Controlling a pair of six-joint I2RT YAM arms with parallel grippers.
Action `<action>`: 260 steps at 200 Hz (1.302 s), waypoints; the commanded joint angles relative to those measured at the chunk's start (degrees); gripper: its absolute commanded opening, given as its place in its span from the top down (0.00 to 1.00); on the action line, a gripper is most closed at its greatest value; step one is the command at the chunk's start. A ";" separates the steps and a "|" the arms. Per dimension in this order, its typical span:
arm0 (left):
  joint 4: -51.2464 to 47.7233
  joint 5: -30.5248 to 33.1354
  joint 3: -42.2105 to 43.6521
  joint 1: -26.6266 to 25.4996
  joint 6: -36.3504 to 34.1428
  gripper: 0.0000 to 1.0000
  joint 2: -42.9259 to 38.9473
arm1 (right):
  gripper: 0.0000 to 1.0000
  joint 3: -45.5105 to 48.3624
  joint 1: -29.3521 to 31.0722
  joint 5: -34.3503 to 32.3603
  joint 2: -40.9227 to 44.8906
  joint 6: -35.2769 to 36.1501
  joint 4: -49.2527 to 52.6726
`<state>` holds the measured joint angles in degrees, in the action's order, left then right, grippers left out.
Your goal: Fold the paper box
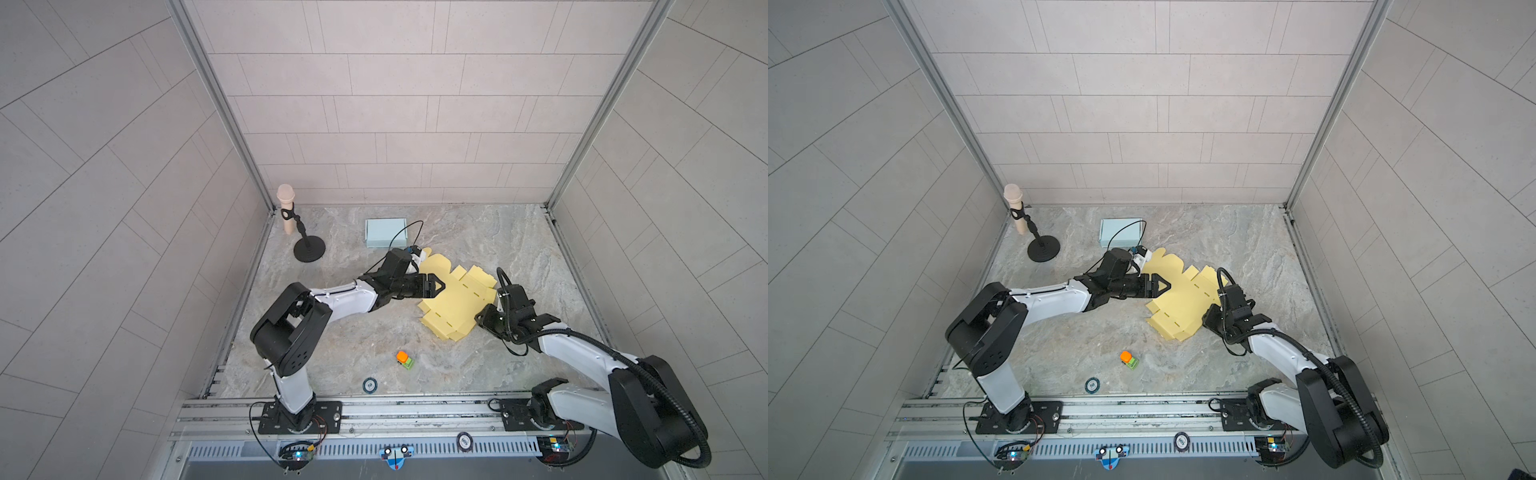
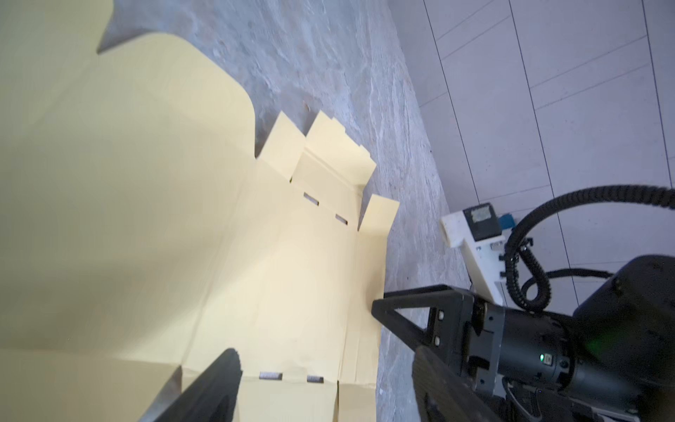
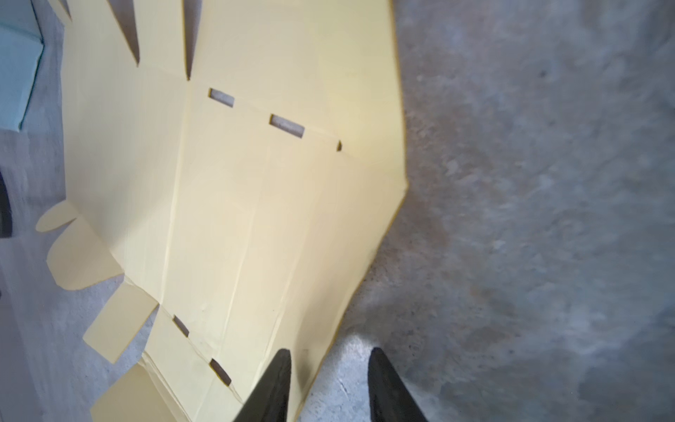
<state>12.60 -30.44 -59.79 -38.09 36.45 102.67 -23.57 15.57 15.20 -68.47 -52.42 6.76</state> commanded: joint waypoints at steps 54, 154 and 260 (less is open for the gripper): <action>-9.05 3.45 -7.76 3.28 -6.49 0.22 9.64 | 0.84 -3.11 -0.36 -3.47 -2.25 4.56 2.35; -2.51 4.24 6.95 -1.42 -3.37 0.22 5.66 | 0.87 -13.35 -1.77 -13.11 -3.70 18.28 15.90; -0.65 4.09 10.82 -2.07 -2.95 0.22 3.32 | 0.68 -18.42 -10.83 6.13 -14.94 27.83 16.34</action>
<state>15.84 -26.92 -51.42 -39.90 32.64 106.02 -42.87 6.33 16.12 -84.20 -26.74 22.59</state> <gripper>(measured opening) 0.780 0.320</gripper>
